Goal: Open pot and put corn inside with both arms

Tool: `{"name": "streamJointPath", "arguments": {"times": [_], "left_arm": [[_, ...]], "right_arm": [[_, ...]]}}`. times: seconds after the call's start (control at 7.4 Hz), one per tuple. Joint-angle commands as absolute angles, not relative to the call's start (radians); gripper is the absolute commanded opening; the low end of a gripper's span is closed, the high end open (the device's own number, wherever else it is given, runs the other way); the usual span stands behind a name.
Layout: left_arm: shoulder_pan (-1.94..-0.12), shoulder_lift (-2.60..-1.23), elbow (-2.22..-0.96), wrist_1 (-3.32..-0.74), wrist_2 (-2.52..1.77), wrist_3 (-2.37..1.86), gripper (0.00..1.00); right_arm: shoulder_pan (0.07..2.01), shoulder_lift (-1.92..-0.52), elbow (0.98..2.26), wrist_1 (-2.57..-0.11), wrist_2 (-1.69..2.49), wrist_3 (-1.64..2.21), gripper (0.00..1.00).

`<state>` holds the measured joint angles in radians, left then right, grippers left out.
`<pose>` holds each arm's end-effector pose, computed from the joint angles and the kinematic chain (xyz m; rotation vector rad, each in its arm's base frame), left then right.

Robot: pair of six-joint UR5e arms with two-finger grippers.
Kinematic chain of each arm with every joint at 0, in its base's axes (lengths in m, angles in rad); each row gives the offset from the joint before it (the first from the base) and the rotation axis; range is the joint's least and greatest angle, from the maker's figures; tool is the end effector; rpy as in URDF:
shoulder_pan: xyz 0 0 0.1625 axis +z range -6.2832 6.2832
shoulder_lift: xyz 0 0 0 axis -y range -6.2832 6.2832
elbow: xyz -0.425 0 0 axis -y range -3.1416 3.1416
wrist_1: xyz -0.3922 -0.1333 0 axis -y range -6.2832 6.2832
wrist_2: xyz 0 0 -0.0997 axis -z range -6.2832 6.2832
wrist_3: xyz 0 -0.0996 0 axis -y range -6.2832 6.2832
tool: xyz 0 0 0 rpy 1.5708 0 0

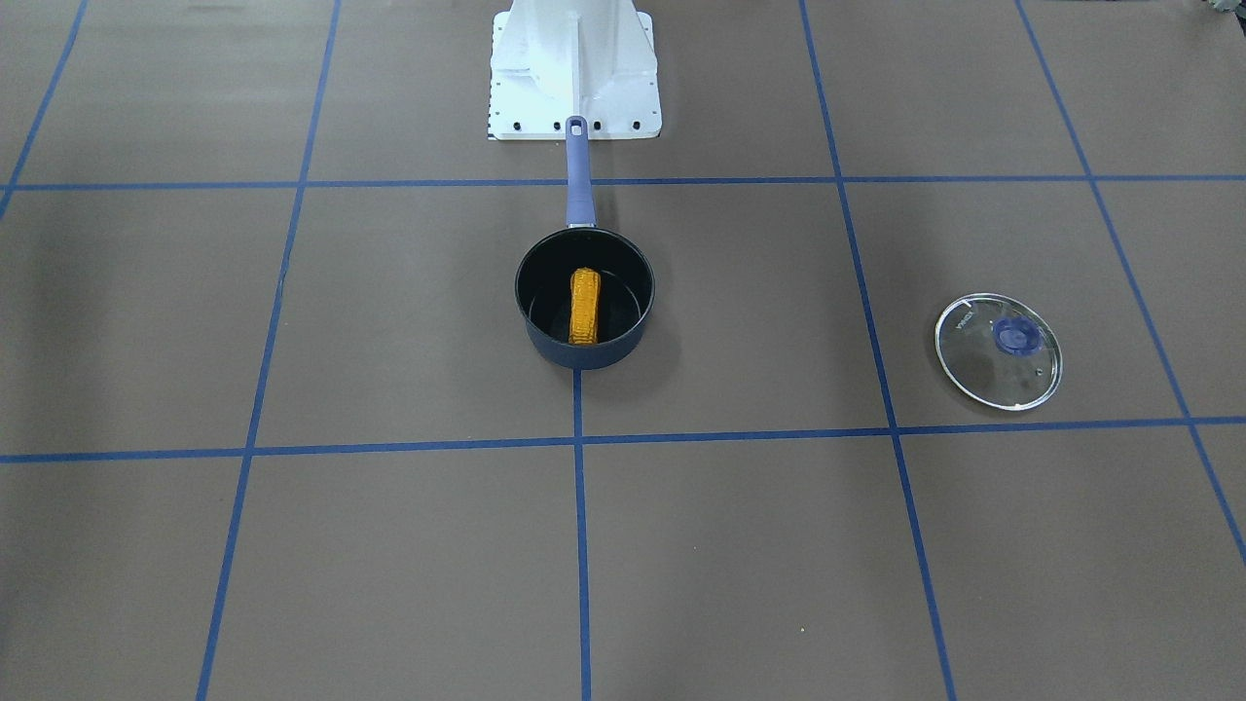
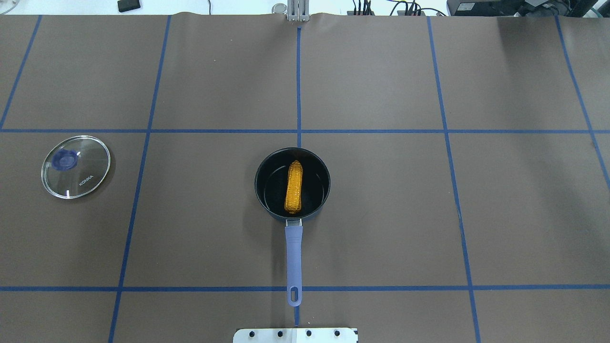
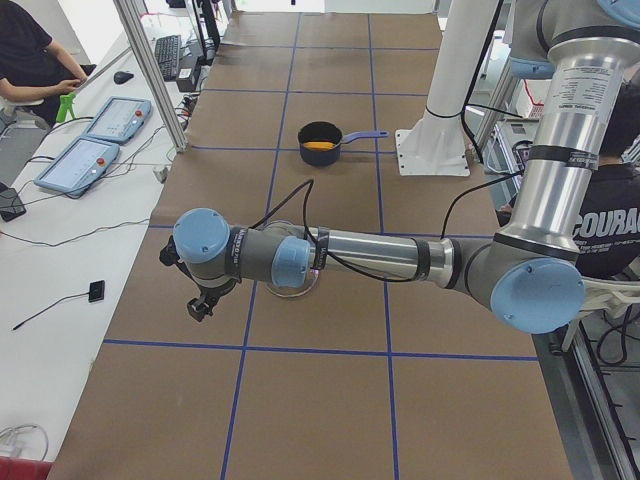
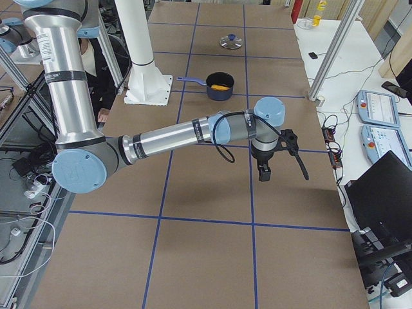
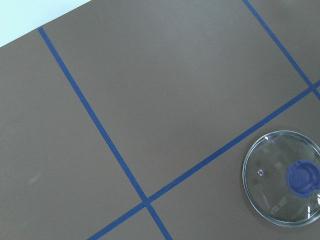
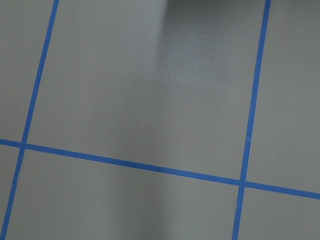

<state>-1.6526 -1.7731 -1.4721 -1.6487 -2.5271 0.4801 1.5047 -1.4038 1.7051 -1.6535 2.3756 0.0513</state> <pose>-0.0995 -0.5777 0.5768 0.4292 0.8778 0.4532 0.0246 -0.5603 0.5110 0.1593 -0.8124 -0.1019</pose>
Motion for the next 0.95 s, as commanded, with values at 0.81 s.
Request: {"name": "streamJointPath", "arguments": {"times": [0.81], "left_arm": [[-1.680, -1.770, -1.468, -1.635, -2.530, 0.477, 0.97]], "right_arm": [[1.506, -1.428, 1.687, -1.649, 2.375, 0.052, 1.00]]}}
